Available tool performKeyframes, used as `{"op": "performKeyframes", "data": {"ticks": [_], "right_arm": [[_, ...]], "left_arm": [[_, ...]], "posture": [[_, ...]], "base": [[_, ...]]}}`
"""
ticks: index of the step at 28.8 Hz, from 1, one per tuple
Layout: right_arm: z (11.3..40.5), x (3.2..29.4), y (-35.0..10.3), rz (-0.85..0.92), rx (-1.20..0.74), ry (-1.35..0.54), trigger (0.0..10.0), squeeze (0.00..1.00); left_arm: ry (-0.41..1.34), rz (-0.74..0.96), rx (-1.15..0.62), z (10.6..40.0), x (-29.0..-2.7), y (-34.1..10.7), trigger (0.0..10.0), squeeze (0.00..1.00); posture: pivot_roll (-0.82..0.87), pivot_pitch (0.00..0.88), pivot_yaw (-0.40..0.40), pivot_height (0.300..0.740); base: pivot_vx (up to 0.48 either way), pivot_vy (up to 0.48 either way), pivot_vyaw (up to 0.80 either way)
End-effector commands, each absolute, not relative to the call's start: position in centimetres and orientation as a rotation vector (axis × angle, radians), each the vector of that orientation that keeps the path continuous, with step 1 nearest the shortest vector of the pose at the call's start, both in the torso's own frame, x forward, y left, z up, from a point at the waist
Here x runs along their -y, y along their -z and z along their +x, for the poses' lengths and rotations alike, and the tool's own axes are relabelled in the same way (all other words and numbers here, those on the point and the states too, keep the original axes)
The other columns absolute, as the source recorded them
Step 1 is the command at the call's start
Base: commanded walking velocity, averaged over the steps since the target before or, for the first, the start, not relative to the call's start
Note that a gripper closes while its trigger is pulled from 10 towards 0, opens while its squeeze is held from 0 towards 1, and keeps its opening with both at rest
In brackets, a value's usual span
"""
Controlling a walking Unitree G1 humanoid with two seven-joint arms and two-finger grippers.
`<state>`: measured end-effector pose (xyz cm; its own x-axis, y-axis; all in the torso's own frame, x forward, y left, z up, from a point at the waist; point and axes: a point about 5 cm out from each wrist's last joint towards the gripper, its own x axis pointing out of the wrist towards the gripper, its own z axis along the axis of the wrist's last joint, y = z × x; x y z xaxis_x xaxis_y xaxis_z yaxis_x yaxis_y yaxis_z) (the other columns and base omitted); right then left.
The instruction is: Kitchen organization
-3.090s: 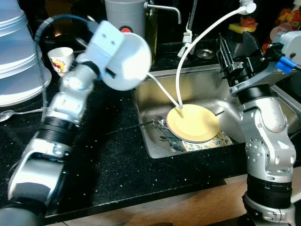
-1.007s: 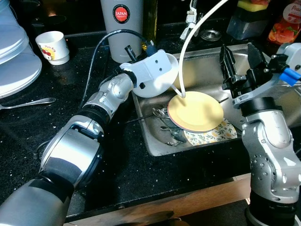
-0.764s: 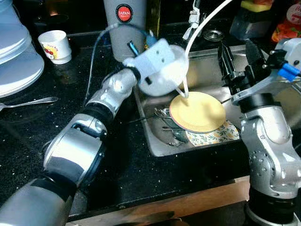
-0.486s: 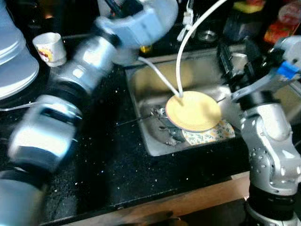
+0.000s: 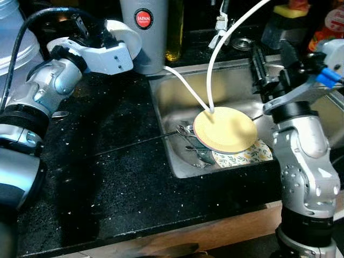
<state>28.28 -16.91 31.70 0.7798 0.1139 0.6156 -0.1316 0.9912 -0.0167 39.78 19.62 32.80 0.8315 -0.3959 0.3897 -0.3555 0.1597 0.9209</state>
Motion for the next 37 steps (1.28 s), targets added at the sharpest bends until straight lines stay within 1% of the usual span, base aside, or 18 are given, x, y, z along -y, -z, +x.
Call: {"op": "performKeyframes", "data": {"ticks": [1, 6, 13, 15, 16, 17, 19, 21, 22, 24, 27, 28, 29, 33, 34, 35, 36, 37], "right_arm": [[28.2, 17.0, -32.0, 0.03, 0.683, -0.136, 10.0, 0.0], [28.3, 17.0, -32.0, 0.03, 0.684, -0.134, 10.0, 0.0], [28.4, 17.2, -32.0, 0.03, 0.693, -0.128, 10.0, 0.0], [28.4, 17.3, -32.0, 0.029, 0.695, -0.126, 10.0, 0.0], [28.4, 17.3, -32.0, 0.029, 0.695, -0.126, 10.0, 0.0], [28.5, 17.3, -32.0, 0.03, 0.697, -0.126, 10.0, 0.0], [28.5, 17.3, -32.0, 0.03, 0.697, -0.126, 10.0, 0.0], [28.6, 17.2, -32.1, 0.033, 0.701, -0.129, 10.0, 0.0], [28.6, 17.2, -32.1, 0.033, 0.701, -0.129, 10.0, 0.0], [28.7, 17.2, -32.1, 0.033, 0.703, -0.131, 10.0, 0.0], [28.9, 17.2, -32.3, 0.033, 0.709, -0.138, 10.0, 0.0], [28.9, 17.2, -32.3, 0.033, 0.709, -0.138, 10.0, 0.0], [28.9, 17.1, -32.3, 0.032, 0.711, -0.14, 10.0, 0.0], [28.9, 17.1, -32.4, 0.028, 0.715, -0.143, 10.0, 0.0], [28.9, 17.2, -32.5, 0.025, 0.719, -0.141, 10.0, 0.0], [28.9, 17.2, -32.5, 0.025, 0.719, -0.141, 10.0, 0.0], [28.9, 17.2, -32.5, 0.025, 0.72, -0.141, 10.0, 0.0], [28.9, 17.2, -32.5, 0.025, 0.72, -0.141, 10.0, 0.0]], "left_arm": [[0.026, 1.468, 0.6, 39.7, -20.8, -32.3, 10.0, 0.0], [0.067, 1.441, 0.587, 39.7, -20.5, -31.6, 10.0, 0.0], [0.306, 1.419, 0.612, 39.1, -18.5, -29.5, 10.0, 0.0], [0.431, 1.396, 0.624, 38.5, -17.5, -28.8, 10.0, 0.0], [0.431, 1.396, 0.624, 38.5, -17.5, -28.8, 10.0, 0.0], [0.52, 1.366, 0.627, 38.0, -16.7, -28.1, 10.0, 0.0], [0.52, 1.366, 0.627, 38.0, -16.7, -28.1, 10.0, 0.0], [0.682, 1.255, 0.672, 36.6, -14.3, -27.3, 10.0, 0.0], [0.682, 1.255, 0.672, 36.6, -14.3, -27.3, 10.0, 0.0], [0.765, 1.136, 0.732, 35.3, -11.9, -27.3, 10.0, 0.0], [0.844, 0.871, 0.797, 33.9, -7.5, -27.7, 10.0, 0.0], [0.844, 0.871, 0.797, 33.9, -7.5, -27.7, 10.0, 0.0], [0.872, 0.786, 0.806, 33.5, -6.4, -27.9, 10.0, 0.0], [0.831, 0.708, 0.842, 33.6, -5.6, -29.2, 10.0, 0.0], [0.61, 0.798, 0.885, 35.4, -7.5, -31.5, 10.0, 0.0], [0.61, 0.798, 0.885, 35.4, -7.5, -31.5, 10.0, 0.0], [0.49, 0.884, 0.903, 36.2, -8.7, -32.4, 10.0, 0.0], [0.49, 0.884, 0.903, 36.2, -8.7, -32.4, 10.0, 0.0]], "posture": [[-0.01, 0.067, 0.026, 0.74], [-0.01, 0.063, 0.028, 0.74], [-0.01, 0.055, 0.03, 0.74], [-0.01, 0.052, 0.03, 0.74], [-0.01, 0.052, 0.03, 0.74], [0.0, 0.047, 0.031, 0.74], [0.0, 0.047, 0.031, 0.74], [0.0, 0.043, 0.028, 0.74], [0.0, 0.043, 0.028, 0.74], [0.01, 0.038, 0.023, 0.74], [0.0, 0.03, 0.016, 0.74], [0.0, 0.03, 0.016, 0.74], [0.0, 0.03, 0.016, 0.74], [0.0, 0.024, 0.015, 0.74], [0.0, 0.02, 0.017, 0.74], [0.0, 0.02, 0.017, 0.74], [0.0, 0.018, 0.018, 0.74], [0.0, 0.018, 0.018, 0.74]], "base": [[0.0, 0.0, 0.0], [0.0, 0.0, 0.0], [0.0, 0.0, 0.0], [0.0, 0.0, 0.0], [0.0, 0.0, 0.0], [0.0, 0.0, 0.0], [0.0, 0.0, 0.0], [0.0, 0.0, 0.0], [0.0, 0.0, 0.0], [0.0, 0.0, 0.0], [0.0, 0.0, 0.0], [0.0, 0.0, 0.0], [0.0, 0.0, 0.0], [0.0, 0.0, 0.0], [0.0, 0.0, 0.0], [0.0, 0.0, 0.0], [0.0, 0.0, 0.0], [0.0, 0.0, 0.0]]}}
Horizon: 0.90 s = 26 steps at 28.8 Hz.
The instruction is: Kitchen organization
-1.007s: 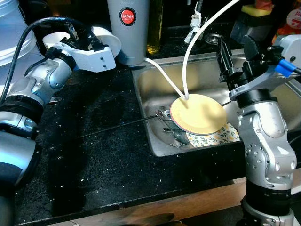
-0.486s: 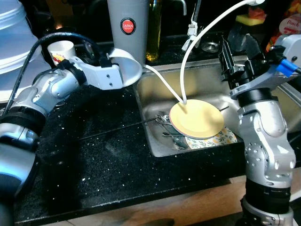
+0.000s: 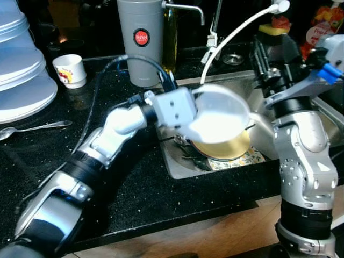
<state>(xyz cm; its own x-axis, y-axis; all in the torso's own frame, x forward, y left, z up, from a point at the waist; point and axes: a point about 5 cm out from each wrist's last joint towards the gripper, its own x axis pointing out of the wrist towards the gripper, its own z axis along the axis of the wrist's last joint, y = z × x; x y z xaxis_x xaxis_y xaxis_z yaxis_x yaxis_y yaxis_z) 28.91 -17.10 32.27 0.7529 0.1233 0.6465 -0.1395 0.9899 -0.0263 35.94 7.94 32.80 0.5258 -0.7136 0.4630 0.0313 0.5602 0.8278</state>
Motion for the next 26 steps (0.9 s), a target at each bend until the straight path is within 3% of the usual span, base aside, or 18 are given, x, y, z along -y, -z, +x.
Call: {"op": "performKeyframes", "data": {"ticks": [1, 4, 8, 13, 21, 26], "right_arm": [[28.9, 17.2, -32.5, 0.025, 0.72, -0.14, 10.0, 0.0], [28.8, 17.1, -32.5, 0.028, 0.721, -0.143, 10.0, 0.0], [28.8, 17.1, -32.4, 0.029, 0.721, -0.144, 10.0, 0.0], [28.7, 17.0, -32.4, 0.031, 0.723, -0.146, 10.0, 0.0], [28.8, 17.0, -32.5, 0.03, 0.723, -0.147, 10.0, 0.0], [28.7, 17.2, -32.5, 0.027, 0.723, -0.141, 10.0, 0.0]], "left_arm": [[0.383, 0.949, 0.908, 36.8, -10.0, -33.1, 10.0, 0.0], [0.175, 1.135, 0.858, 38.0, -12.6, -33.6, 10.0, 0.0], [0.149, 1.173, 0.833, 38.3, -12.9, -33.4, 10.0, 0.0], [0.047, 1.312, 0.64, 40.0, -14.5, -30.8, 10.0, 0.0], [0.152, 1.287, 0.451, 41.0, -14.0, -25.4, 10.0, 0.0], [0.283, 1.151, 0.407, 40.7, -13.1, -24.1, 10.0, 0.0]], "posture": [[0.0, 0.018, 0.018, 0.74], [0.0, 0.023, 0.018, 0.74], [0.0, 0.023, 0.018, 0.74], [0.0, 0.025, 0.022, 0.74], [-0.01, 0.027, 0.018, 0.74], [-0.02, 0.03, 0.02, 0.74]], "base": [[0.0, 0.0, 0.0], [0.0, 0.0, 0.0], [0.0, 0.0, 0.0], [0.0, 0.0, 0.0], [0.0, 0.0, 0.0], [0.0, 0.0, 0.0]]}}
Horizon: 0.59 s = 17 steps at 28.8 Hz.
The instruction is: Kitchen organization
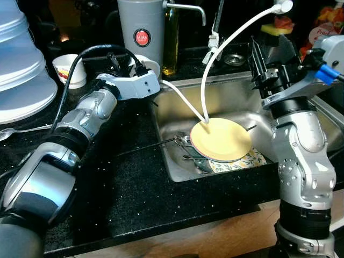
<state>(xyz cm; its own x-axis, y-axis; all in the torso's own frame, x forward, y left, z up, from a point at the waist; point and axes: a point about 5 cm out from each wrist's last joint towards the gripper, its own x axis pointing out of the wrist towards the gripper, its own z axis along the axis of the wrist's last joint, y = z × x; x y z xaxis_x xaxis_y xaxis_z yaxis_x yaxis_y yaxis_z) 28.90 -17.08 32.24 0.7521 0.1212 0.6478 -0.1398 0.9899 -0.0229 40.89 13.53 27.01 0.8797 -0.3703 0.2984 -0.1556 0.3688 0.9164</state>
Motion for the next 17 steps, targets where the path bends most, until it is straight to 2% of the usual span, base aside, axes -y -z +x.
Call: {"op": "performKeyframes", "data": {"ticks": [1, 4, 9, 10, 11, 12, 14, 15, 17], "right_arm": [[28.7, 17.2, -32.5, 0.026, 0.722, -0.139, 10.0, 0.0], [28.8, 17.3, -32.4, 0.026, 0.722, -0.136, 10.0, 0.0], [28.8, 17.4, -32.4, 0.027, 0.722, -0.136, 10.0, 0.0], [28.8, 17.3, -32.5, 0.027, 0.722, -0.137, 10.0, 0.0], [28.8, 17.3, -32.5, 0.027, 0.722, -0.137, 10.0, 0.0], [28.9, 17.3, -32.5, 0.027, 0.723, -0.141, 10.0, 0.0], [28.9, 17.3, -32.5, 0.027, 0.723, -0.141, 10.0, 0.0], [28.9, 17.2, -32.6, 0.027, 0.725, -0.144, 10.0, 0.0], [28.9, 17.2, -32.7, 0.025, 0.727, -0.145, 10.0, 0.0]], "left_arm": [[0.299, 1.139, 0.407, 40.6, -12.9, -24.0, 10.0, 0.0], [0.384, 1.038, 0.466, 40.0, -11.6, -24.5, 10.0, 0.0], [0.423, 1.005, 0.498, 39.7, -10.9, -24.8, 10.0, 0.0], [0.465, 0.974, 0.545, 39.3, -9.8, -25.1, 10.0, 0.0], [0.465, 0.974, 0.545, 39.3, -9.8, -25.1, 10.0, 0.0], [0.554, 0.917, 0.625, 38.3, -7.7, -25.5, 10.0, 0.0], [0.554, 0.917, 0.625, 38.3, -7.7, -25.5, 10.0, 0.0], [0.584, 0.894, 0.698, 37.6, -6.3, -26.2, 10.0, 0.0], [0.412, 0.991, 0.796, 38.3, -6.6, -28.4, 10.0, 0.0]], "posture": [[-0.02, 0.031, 0.02, 0.74], [-0.01, 0.028, 0.018, 0.74], [-0.01, 0.028, 0.016, 0.74], [-0.01, 0.027, 0.014, 0.74], [-0.01, 0.027, 0.014, 0.74], [-0.01, 0.024, 0.009, 0.74], [-0.01, 0.024, 0.009, 0.74], [-0.02, 0.024, 0.008, 0.74], [-0.02, 0.024, 0.008, 0.74]], "base": [[0.0, 0.0, 0.0], [0.0, 0.0, 0.0], [0.0, 0.0, 0.0], [0.0, 0.0, 0.0], [0.0, 0.0, 0.0], [0.0, 0.0, 0.0], [0.0, 0.0, 0.0], [0.0, 0.0, 0.0], [0.0, 0.0, 0.0]]}}
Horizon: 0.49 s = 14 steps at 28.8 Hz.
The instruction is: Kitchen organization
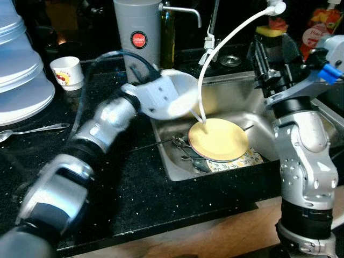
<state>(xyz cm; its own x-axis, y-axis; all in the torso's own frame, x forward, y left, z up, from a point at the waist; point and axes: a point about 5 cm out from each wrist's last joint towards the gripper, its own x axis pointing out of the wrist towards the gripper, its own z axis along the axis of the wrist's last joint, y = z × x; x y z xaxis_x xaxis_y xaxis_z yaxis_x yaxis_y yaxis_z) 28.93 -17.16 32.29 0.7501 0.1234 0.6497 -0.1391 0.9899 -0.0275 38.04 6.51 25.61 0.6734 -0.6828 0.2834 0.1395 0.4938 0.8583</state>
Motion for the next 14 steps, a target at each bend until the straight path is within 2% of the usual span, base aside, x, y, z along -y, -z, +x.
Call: {"op": "performKeyframes", "data": {"ticks": [1, 4, 10, 14], "right_arm": [[28.9, 17.2, -32.7, 0.024, 0.726, -0.143, 10.0, 0.0], [28.7, 17.2, -32.6, 0.026, 0.723, -0.142, 10.0, 0.0], [28.2, 16.9, -32.4, 0.033, 0.717, -0.144, 10.0, 0.0], [27.6, 16.8, -32.0, 0.045, 0.698, -0.138, 10.0, 0.0]], "left_arm": [[0.299, 1.021, 0.808, 39.0, -7.6, -29.6, 10.0, 0.0], [0.119, 1.103, 0.798, 40.0, -9.6, -31.1, 10.0, 0.0], [0.066, 1.167, 0.747, 40.5, -10.9, -30.9, 10.0, 0.0], [0.005, 1.24, 0.716, 40.9, -11.7, -30.7, 10.0, 0.0]], "posture": [[-0.02, 0.031, 0.011, 0.74], [-0.02, 0.043, 0.014, 0.74], [-0.02, 0.069, 0.017, 0.74], [-0.03, 0.137, 0.027, 0.74]], "base": [[0.0, 0.0, 0.0], [0.0, 0.0, 0.0], [0.0, 0.0, 0.0], [0.0, 0.0, 0.0]]}}
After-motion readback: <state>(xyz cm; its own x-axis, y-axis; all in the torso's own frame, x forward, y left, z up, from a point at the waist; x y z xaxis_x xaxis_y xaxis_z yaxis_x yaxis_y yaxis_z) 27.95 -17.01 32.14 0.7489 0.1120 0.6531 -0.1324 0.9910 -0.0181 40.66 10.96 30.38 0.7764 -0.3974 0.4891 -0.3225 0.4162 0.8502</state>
